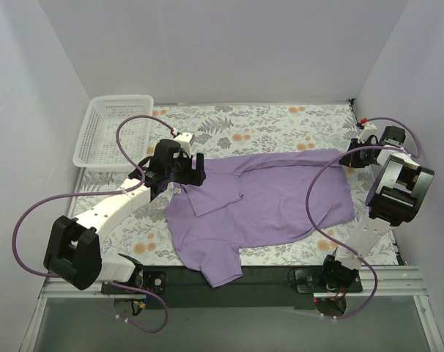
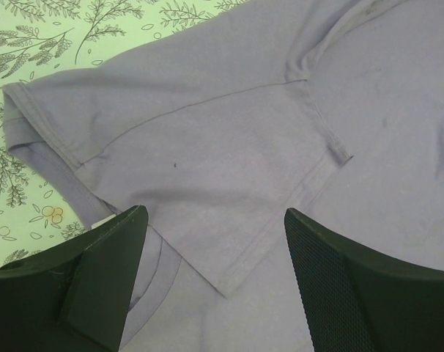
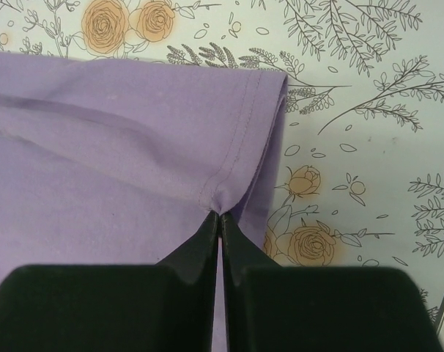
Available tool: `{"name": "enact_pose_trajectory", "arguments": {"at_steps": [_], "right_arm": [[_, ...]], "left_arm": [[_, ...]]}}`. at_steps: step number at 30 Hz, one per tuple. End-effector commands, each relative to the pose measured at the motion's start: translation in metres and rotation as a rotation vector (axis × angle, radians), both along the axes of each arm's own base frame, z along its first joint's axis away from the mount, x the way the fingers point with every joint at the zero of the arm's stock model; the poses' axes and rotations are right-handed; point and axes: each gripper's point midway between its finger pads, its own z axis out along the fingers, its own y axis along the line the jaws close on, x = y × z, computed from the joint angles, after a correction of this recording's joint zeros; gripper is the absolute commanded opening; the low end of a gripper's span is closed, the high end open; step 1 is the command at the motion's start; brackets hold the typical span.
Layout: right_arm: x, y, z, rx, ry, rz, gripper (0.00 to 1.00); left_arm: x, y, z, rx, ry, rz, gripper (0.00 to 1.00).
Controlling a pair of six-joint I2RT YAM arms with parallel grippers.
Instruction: Fold and stack the t-shirts
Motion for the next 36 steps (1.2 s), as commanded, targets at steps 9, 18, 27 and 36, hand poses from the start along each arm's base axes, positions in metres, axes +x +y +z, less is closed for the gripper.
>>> {"name": "enact_pose_trajectory", "arguments": {"at_steps": [9, 18, 27, 36], "right_arm": [[-0.011, -0.013, -0.005, -0.076, 0.007, 0.031, 0.07], [-0.012, -0.02, -0.01, -0.1, 0.014, 0.028, 0.07], [-0.008, -0.026, -0.006, -0.123, 0.007, 0.022, 0.27], [-0.004, -0.039, 0.026, -0.241, -0.06, 0.019, 0.65]], "left_arm": [[-0.015, -0.031, 0.002, -0.095, 0.018, -0.181, 0.74], [-0.024, -0.052, -0.012, -0.155, 0.104, -0.289, 0.74], [-0.022, -0.049, -0.023, -0.128, 0.118, -0.272, 0.73], [0.016, 0.003, -0.011, -0.075, 0.025, 0.076, 0.79]]}}
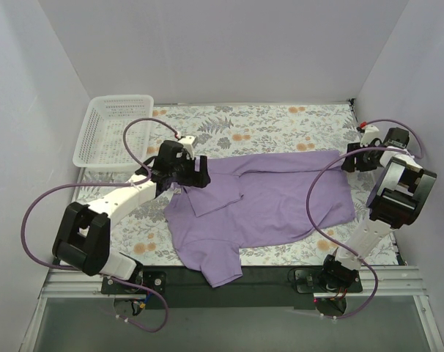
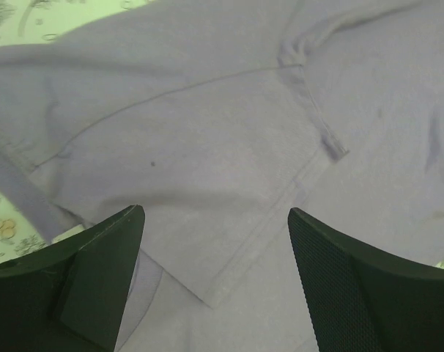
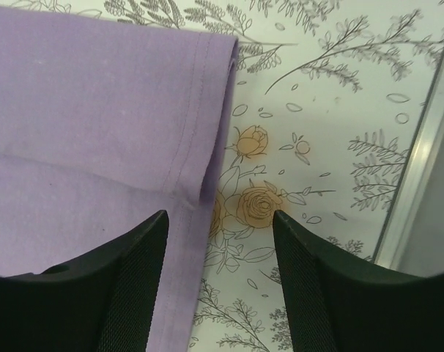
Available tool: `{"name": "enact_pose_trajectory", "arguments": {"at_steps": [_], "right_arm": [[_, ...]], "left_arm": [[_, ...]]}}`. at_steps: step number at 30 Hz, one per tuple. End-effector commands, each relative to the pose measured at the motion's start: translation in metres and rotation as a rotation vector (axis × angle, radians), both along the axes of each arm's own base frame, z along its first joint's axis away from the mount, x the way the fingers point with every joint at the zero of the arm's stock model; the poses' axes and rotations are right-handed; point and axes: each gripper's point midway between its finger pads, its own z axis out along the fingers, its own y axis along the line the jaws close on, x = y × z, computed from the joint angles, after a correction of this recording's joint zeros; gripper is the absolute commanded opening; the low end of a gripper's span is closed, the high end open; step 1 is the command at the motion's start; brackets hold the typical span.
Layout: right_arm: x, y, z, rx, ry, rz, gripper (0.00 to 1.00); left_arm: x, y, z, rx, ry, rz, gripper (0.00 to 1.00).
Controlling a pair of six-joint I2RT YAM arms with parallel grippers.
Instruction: Fold and stack the t-shirts
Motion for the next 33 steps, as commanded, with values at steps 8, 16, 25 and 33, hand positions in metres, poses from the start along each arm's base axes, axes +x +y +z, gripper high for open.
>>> {"name": "enact_pose_trajectory", "arguments": {"at_steps": [8, 16, 25, 33], "right_arm": [[0.044, 0.015, 0.054, 0.036, -0.128, 0.06, 0.68], [0.058, 0.036, 0.053, 0.079, -0.129, 0.095, 0.68], [0.065, 0.033, 0.054, 0.071, -0.139, 0.102, 0.68], [0.065, 0.036, 0.049, 0.086, -0.128, 0.105, 0.68]], "left_arm": [[0.061, 0.068, 0.019, -0.14, 0.025, 0.46, 0.76], [0.098, 0.088, -0.021, -0.03, 0.081, 0.633, 0.59], [0.119, 0.103, -0.051, 0.082, 0.098, 0.716, 0.56], [0.134, 0.095, -0.053, 0.077, 0.091, 0.675, 0.49]]}}
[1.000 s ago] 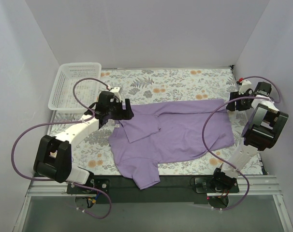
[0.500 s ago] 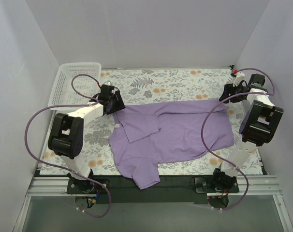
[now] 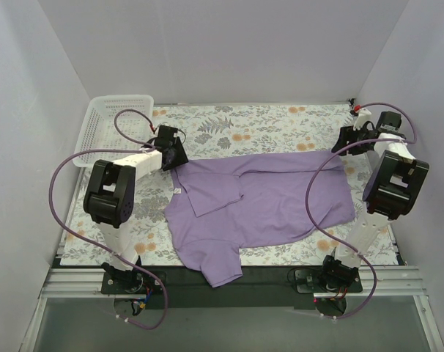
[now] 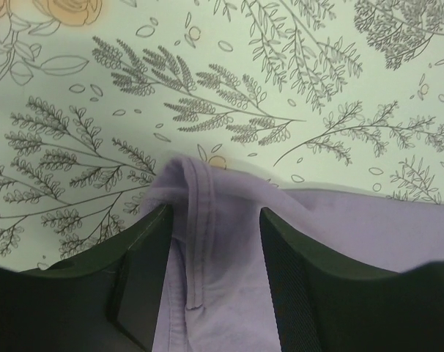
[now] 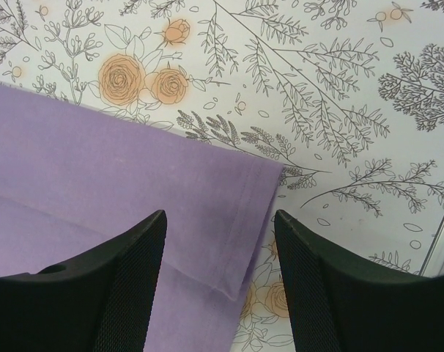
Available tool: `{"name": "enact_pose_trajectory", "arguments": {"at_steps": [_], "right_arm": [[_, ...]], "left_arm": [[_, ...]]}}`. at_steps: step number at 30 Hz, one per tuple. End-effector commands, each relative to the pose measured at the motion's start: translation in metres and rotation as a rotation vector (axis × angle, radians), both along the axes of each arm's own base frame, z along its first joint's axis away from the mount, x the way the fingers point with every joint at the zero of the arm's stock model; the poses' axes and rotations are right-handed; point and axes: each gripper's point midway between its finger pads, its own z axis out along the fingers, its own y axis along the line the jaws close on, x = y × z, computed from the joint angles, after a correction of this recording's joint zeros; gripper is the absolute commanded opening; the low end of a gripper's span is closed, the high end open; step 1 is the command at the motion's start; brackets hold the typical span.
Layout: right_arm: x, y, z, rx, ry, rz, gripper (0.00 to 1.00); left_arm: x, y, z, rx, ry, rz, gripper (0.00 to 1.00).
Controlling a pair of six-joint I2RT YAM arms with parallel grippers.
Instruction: Fold and stack the t-shirts
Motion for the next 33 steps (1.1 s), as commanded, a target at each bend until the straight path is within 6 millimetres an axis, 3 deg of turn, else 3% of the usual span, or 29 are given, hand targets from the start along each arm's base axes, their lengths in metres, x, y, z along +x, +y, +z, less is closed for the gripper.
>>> {"name": "enact_pose_trajectory", "arguments": {"at_steps": [1, 11, 14, 20, 33], "right_arm": [[0.009, 0.0, 0.01, 0.007, -0.029, 0.011, 0.68], [0.018, -0.004, 0.002, 0.026, -0.01, -0.011, 0.67], [0.027, -0.004, 0.002, 0.057, -0.006, -0.027, 0.67], [0.038, -0.007, -0.002, 0.101, 0.017, -0.068, 0.65], [0.031, -0.016, -0.034, 0.094, 0.101, -0.132, 0.59]], "left_arm": [[0.019, -0.002, 0.019, 0.008, -0.062, -0.001, 0.49], [0.028, -0.002, 0.009, 0.026, -0.048, -0.016, 0.42], [0.032, -0.004, 0.009, 0.028, -0.051, -0.021, 0.33], [0.039, -0.002, 0.012, 0.047, -0.066, -0.02, 0.01], [0.05, 0.003, 0.016, 0.052, -0.08, -0.026, 0.0]]}}
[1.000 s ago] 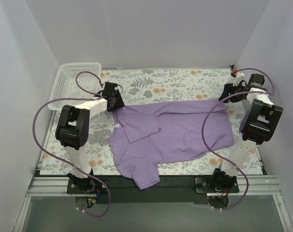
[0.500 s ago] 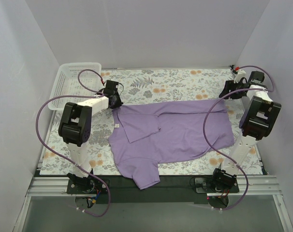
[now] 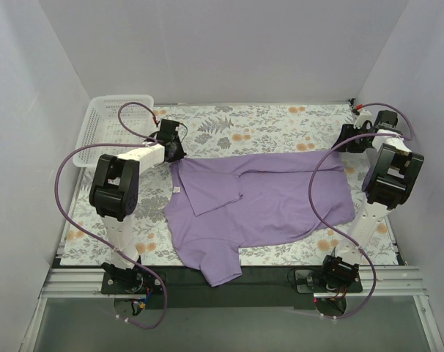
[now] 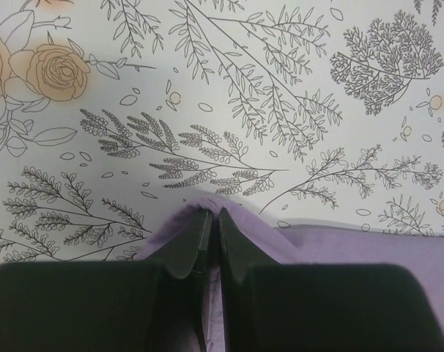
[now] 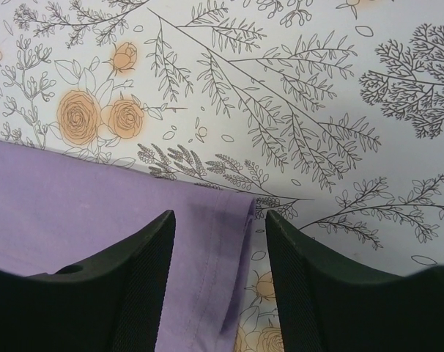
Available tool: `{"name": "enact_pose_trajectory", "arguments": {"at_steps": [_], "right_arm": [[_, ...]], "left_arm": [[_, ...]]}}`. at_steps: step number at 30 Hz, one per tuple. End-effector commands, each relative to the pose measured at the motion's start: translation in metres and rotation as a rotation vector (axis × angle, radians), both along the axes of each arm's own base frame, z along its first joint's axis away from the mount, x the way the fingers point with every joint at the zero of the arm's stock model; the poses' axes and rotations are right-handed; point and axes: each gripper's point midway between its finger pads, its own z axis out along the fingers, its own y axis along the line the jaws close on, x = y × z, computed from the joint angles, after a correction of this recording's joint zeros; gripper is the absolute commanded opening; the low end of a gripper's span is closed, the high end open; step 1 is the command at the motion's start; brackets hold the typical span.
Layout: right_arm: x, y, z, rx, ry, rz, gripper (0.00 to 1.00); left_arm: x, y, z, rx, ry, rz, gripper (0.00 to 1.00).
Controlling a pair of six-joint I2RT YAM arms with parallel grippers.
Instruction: Fold and stack the t-shirts
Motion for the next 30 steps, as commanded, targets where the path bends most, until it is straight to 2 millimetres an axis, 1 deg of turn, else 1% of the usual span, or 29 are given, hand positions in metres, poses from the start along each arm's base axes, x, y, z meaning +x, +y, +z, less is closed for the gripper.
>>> {"name": "enact_pose_trajectory", "arguments": {"at_steps": [1, 5, 10, 13, 14, 15, 16, 17, 19, 20, 22, 23, 24, 25, 26, 27, 28, 30], "right_arm": [[0.005, -0.008, -0.001, -0.006, -0.001, -0.024, 0.59], [0.004, -0.008, -0.009, 0.007, 0.018, -0.029, 0.58], [-0.002, -0.001, -0.018, 0.04, 0.039, -0.013, 0.53], [-0.003, 0.003, -0.017, 0.061, 0.034, -0.002, 0.45], [-0.002, 0.003, -0.016, 0.063, 0.032, 0.0, 0.38], [-0.001, 0.003, -0.015, 0.064, 0.028, 0.002, 0.33], [0.002, 0.002, -0.012, 0.059, 0.017, 0.002, 0.29], [0.004, 0.001, -0.011, 0.06, 0.014, 0.002, 0.24], [0.009, -0.001, -0.01, 0.059, 0.007, 0.0, 0.18], [0.016, -0.003, -0.003, 0.051, -0.016, 0.001, 0.12], [0.021, -0.005, -0.006, 0.055, -0.015, -0.006, 0.08], [0.028, -0.008, 0.0, 0.05, -0.033, -0.007, 0.04], [0.03, -0.008, -0.002, 0.056, -0.032, -0.006, 0.03], [0.034, -0.009, -0.001, 0.057, -0.039, -0.006, 0.02], [0.036, -0.009, 0.001, 0.062, -0.043, -0.009, 0.01], [0.042, -0.011, 0.003, 0.062, -0.055, -0.008, 0.01], [0.045, -0.011, 0.005, 0.063, -0.064, -0.008, 0.01], [0.055, -0.015, 0.01, 0.064, -0.087, -0.015, 0.01]], "left_arm": [[0.017, 0.003, 0.015, 0.007, -0.05, 0.001, 0.0], [0.021, 0.003, 0.018, 0.005, -0.058, -0.002, 0.0], [0.025, 0.001, 0.02, 0.0, -0.062, -0.01, 0.0], [0.028, 0.001, 0.019, -0.001, -0.061, -0.012, 0.0], [0.03, 0.001, 0.019, 0.0, -0.06, -0.011, 0.0], [0.031, 0.001, 0.019, 0.0, -0.061, -0.011, 0.0], [0.033, 0.001, 0.02, 0.002, -0.065, -0.012, 0.0], [0.035, 0.001, 0.019, 0.005, -0.064, -0.009, 0.0], [0.04, 0.003, 0.021, 0.01, -0.071, -0.004, 0.0], [0.045, 0.004, 0.023, 0.011, -0.076, 0.001, 0.0], [0.049, 0.005, 0.021, 0.019, -0.074, 0.006, 0.0], [0.052, 0.007, 0.022, 0.022, -0.077, 0.01, 0.0], [0.057, 0.006, 0.028, 0.02, -0.091, 0.011, 0.0], [0.061, 0.006, 0.029, 0.022, -0.096, 0.012, 0.0], [0.062, 0.008, 0.026, 0.031, -0.088, 0.013, 0.0], [0.069, 0.006, 0.033, 0.027, -0.106, 0.014, 0.0], [0.071, 0.007, 0.028, 0.033, -0.096, 0.017, 0.0], [0.077, 0.008, 0.028, 0.04, -0.1, 0.02, 0.0]]}}
